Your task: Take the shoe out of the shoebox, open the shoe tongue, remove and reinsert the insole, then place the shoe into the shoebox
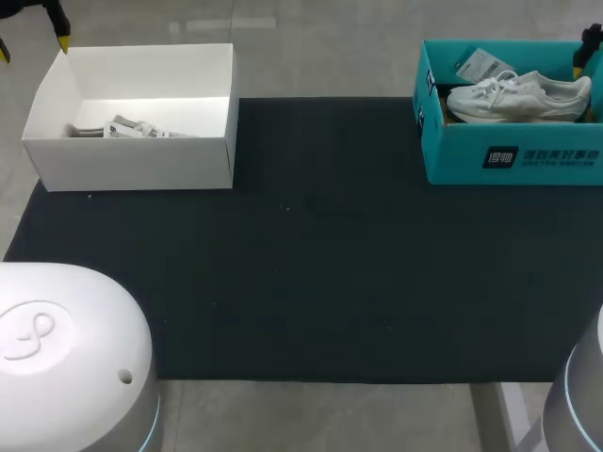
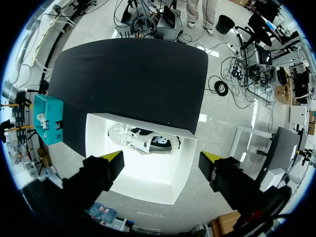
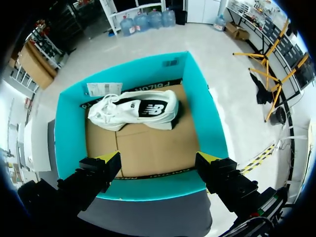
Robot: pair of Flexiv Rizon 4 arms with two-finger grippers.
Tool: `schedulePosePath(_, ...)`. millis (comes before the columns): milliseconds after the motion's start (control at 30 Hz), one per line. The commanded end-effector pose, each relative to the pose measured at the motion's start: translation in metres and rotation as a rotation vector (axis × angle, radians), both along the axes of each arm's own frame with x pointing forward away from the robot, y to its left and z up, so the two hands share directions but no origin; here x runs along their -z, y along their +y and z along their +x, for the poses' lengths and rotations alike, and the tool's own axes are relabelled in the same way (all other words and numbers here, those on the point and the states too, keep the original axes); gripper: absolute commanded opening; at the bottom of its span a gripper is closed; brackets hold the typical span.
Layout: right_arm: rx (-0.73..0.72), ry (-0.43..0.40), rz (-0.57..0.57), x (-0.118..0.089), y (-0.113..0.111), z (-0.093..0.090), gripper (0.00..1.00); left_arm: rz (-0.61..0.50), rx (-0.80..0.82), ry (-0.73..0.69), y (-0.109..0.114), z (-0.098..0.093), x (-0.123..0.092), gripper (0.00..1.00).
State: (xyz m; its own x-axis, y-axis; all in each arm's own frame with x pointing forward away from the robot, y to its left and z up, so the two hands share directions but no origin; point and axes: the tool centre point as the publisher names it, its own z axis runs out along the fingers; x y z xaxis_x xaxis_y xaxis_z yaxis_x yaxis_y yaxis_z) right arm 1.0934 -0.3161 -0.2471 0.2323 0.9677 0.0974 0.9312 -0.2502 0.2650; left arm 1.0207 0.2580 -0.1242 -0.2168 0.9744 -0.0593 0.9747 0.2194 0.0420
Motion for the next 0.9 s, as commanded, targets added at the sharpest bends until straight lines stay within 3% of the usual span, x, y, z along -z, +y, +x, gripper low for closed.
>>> schedulePosePath(33, 0.001, 0.121, 0.004, 0.016, -0.012, 0.049, 1.00, 0.003, 0.000, 0.000, 0.000, 0.000, 0.000, 1.00)
schedulePosePath(567, 0.023, 0.225, -0.033, 0.050, -0.030, 0.090, 1.00, 0.003, 0.000, 0.000, 0.000, 0.000, 0.000, 1.00)
schedulePosePath(900, 0.027, 0.305, -0.012, 0.081, -0.041, 0.095, 1.00, 0.003, 0.000, 0.000, 0.000, 0.000, 0.000, 1.00)
